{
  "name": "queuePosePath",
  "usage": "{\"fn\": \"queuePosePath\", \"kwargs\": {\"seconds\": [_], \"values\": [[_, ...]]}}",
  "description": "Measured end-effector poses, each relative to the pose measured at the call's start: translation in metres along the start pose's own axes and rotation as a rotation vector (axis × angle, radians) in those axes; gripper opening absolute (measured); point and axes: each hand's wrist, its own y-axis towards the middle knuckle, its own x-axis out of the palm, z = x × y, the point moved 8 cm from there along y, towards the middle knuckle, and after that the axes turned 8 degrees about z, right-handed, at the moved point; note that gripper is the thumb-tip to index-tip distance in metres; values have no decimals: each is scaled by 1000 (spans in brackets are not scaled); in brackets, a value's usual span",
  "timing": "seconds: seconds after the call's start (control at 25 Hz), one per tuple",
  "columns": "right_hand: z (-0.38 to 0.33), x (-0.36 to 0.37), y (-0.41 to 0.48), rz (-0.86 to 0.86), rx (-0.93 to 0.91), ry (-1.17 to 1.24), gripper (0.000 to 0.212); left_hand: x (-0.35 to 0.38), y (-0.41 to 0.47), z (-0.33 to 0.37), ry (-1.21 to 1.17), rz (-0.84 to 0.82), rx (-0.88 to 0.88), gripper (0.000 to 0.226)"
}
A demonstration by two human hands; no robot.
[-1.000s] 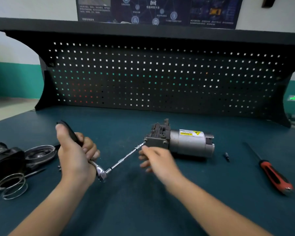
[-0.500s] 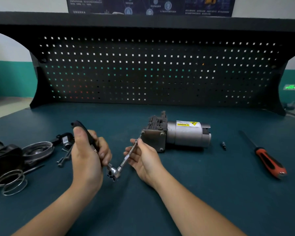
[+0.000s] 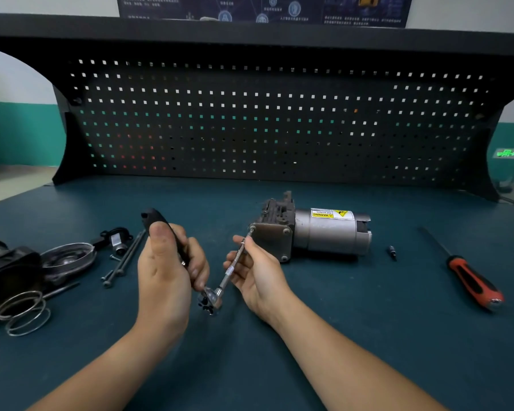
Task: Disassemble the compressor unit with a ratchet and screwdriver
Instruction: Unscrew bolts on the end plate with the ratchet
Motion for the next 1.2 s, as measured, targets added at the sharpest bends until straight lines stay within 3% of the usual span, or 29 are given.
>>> {"fn": "queuePosePath", "kwargs": {"seconds": [0.16, 0.28, 0.36, 0.44, 0.48, 0.52, 0.56, 0.64, 0.68, 0.76, 0.84, 0.96, 1.08, 1.16, 1.2], "values": [[-1, -3, 2, 11, -1, 20, 24, -7, 2, -14, -228, 167, -180, 47], [-1, -3, 2, 19, 6, 22, 25, -2, 1, -15, -258, 158, -157, 44], [0, 0, 3, 5, 35, 43, 26, 18, -7, -1, -23, -85, 67, 30], [1, 1, 2, -16, 82, 69, 27, 64, -44, 12, 547, -577, 615, 9], [2, 3, 2, -31, 97, 59, 27, 79, -70, 0, 793, -821, 884, 17], [0, 2, 1, -36, 95, 26, 27, 84, -86, -15, 976, -961, 1058, 27], [-2, -2, 0, -36, 81, -11, 26, 86, -88, -23, 1068, -1026, 1040, 33], [-4, -5, -1, -45, 30, -68, 24, 85, -76, -18, 953, -958, 727, 26], [-5, -4, -2, -59, -1, -69, 24, 79, -65, -13, 788, -840, 517, 20], [-6, -1, -1, -18, 0, -6, 23, 56, -36, 2, 432, -432, 250, 14], [-6, -1, 4, 38, 2, -6, 26, 28, -17, 8, 106, -69, 97, 20], [-3, -1, 3, -2, 59, 20, 27, -12, -8, -10, -180, 338, -169, 29], [-3, 0, 0, -56, 98, 68, 23, -25, -7, -9, -59, 385, -193, 22], [-7, 1, 1, -45, 53, 64, 21, -11, -8, 11, 166, 218, 20, 16], [-9, 0, 2, -38, 31, 60, 21, 4, -13, 22, 344, 52, 189, 11]]}}
